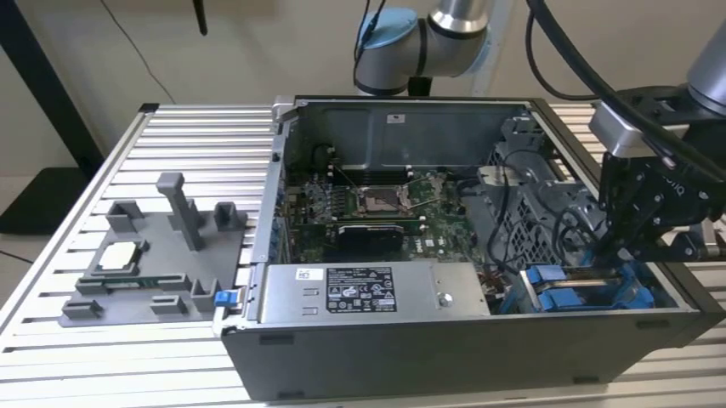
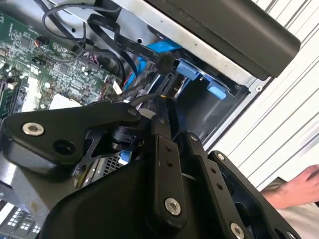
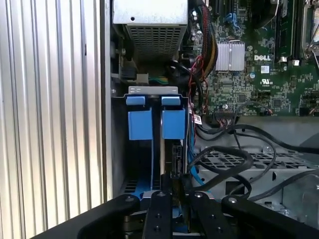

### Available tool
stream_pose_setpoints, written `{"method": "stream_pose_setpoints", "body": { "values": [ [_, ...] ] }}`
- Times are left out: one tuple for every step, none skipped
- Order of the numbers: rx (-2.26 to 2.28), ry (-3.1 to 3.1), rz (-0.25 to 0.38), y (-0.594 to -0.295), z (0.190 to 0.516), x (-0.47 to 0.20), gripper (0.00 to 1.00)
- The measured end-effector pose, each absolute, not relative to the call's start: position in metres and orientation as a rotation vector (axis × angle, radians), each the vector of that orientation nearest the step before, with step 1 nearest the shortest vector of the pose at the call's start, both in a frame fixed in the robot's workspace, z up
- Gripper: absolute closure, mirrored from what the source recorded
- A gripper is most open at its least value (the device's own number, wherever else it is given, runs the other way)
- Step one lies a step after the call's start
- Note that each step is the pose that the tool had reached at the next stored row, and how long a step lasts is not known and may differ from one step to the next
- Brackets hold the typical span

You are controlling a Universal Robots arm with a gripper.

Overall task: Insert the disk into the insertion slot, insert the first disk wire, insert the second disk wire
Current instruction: 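Insert the first disk wire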

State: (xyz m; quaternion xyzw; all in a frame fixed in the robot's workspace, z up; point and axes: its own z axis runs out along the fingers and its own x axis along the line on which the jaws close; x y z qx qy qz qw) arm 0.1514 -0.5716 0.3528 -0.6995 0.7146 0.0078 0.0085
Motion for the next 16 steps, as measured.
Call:
{"method": "stream_pose_setpoints", "body": {
  "values": [
    [-2.194,2.224,0.024,-0.5716,0.3523,0.1515,1.00],
    [-2.203,2.215,0.024,-0.5716,0.3518,0.1517,1.00],
    [-2.212,2.206,0.023,-0.5716,0.3514,0.1519,1.00],
    [-2.220,2.197,0.022,-0.5716,0.3510,0.1520,1.00],
    [-2.228,2.188,0.021,-0.5716,0.3507,0.1521,1.00],
    [-2.236,2.179,0.021,-0.5715,0.3503,0.1522,1.00],
    [-2.242,2.173,0.021,-0.5714,0.3500,0.1524,1.00],
    [-2.244,2.171,0.020,-0.5711,0.3497,0.1525,1.00],
    [-2.245,2.169,0.020,-0.5706,0.3492,0.1525,1.00],
    [-2.246,2.168,0.020,-0.5701,0.3488,0.1526,1.00],
    [-2.247,2.167,0.021,-0.5697,0.3483,0.1527,1.00],
    [-2.248,2.166,0.021,-0.5695,0.3478,0.1532,1.00],
    [-2.249,2.165,0.021,-0.5695,0.3475,0.1540,1.00],
    [-2.249,2.165,0.020,-0.5694,0.3473,0.1547,1.00],
    [-2.250,2.165,0.020,-0.5693,0.3470,0.1556,1.00],
    [-2.251,2.164,0.020,-0.5692,0.3468,0.1562,1.00]
  ]
}}
